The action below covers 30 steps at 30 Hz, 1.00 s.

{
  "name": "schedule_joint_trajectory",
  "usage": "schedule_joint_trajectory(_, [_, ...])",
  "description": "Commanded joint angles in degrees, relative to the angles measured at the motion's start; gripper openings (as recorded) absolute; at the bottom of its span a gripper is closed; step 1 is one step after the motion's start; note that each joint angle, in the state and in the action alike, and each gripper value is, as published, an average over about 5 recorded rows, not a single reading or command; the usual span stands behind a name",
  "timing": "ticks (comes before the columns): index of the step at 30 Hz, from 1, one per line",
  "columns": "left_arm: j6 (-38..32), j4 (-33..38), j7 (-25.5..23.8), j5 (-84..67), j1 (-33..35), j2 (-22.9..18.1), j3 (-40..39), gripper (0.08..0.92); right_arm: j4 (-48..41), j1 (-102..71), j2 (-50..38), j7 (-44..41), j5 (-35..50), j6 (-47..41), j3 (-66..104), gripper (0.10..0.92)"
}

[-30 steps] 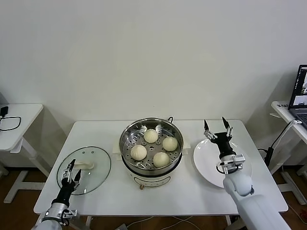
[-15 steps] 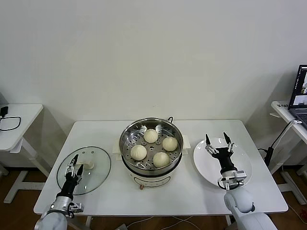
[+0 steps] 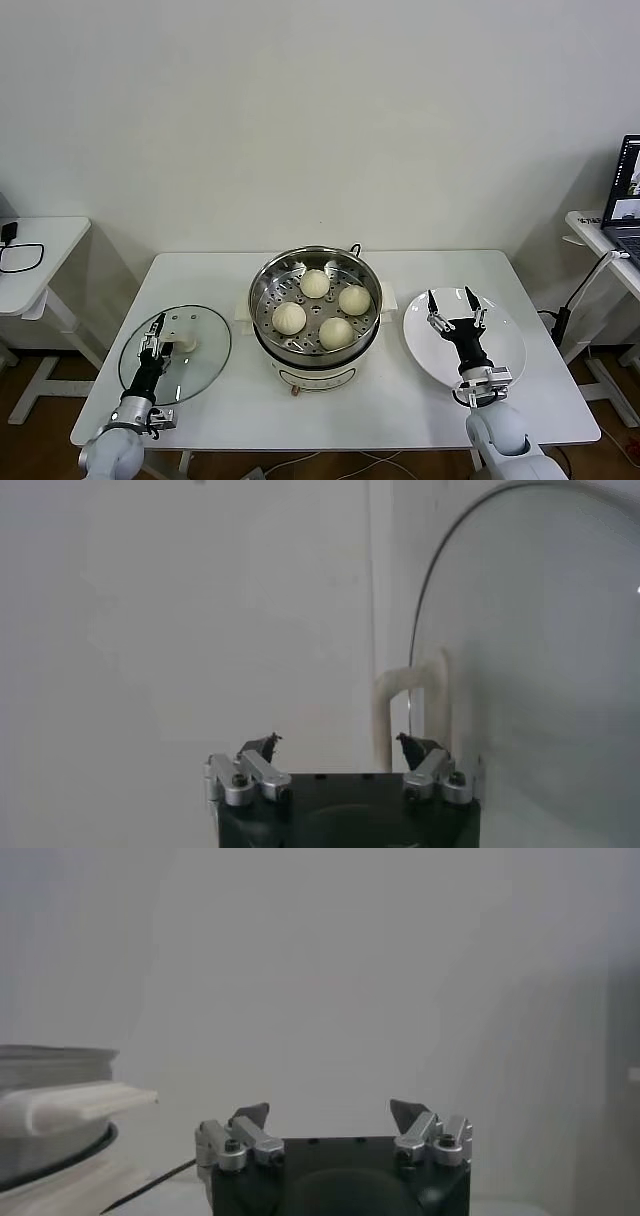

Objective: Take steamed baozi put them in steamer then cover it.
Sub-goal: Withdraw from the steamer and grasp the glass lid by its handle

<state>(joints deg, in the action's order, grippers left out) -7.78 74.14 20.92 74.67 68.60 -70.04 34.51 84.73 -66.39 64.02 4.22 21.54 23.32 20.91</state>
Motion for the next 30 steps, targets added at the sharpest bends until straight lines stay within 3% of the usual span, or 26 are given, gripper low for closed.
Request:
schedule_joint_trajectory(1, [0.4, -2.3, 0.0, 0.5, -1.7, -0.1, -0.3, 0.758, 0.0, -0.6, 0.3, 0.0, -0.5, 0.0, 0.3, 0.823])
schedule_joint_trajectory(13, [-0.3, -1.7, 0.0, -0.2, -1.5, -0.5, -0.3, 0.411, -0.2, -0.2, 0.3, 0.3, -1.0, 0.0, 0.5, 0.823])
schedule_joint_trajectory(18, [-0.1, 1.9, -0.9, -2.0, -0.2, 0.0, 0.2, 0.264, -0.3, -0.1, 0.4, 0.4, -1.1, 0.0, 0.6, 0.823])
schedule_joint_trajectory(22, [1.1, 8.5, -2.1, -4.5, 2.2, 1.1, 1.5, 0.190, -0.4, -0.1, 0.6, 0.4, -1.2, 0.0, 0.5, 0.823])
schedule_joint_trajectory(30, [7.3, 31.4, -8.8, -11.0, 4.3, 5.3, 7.0, 0.186, -0.3, -0.1, 1.1, 0.5, -1.7, -0.1, 0.4, 0.823])
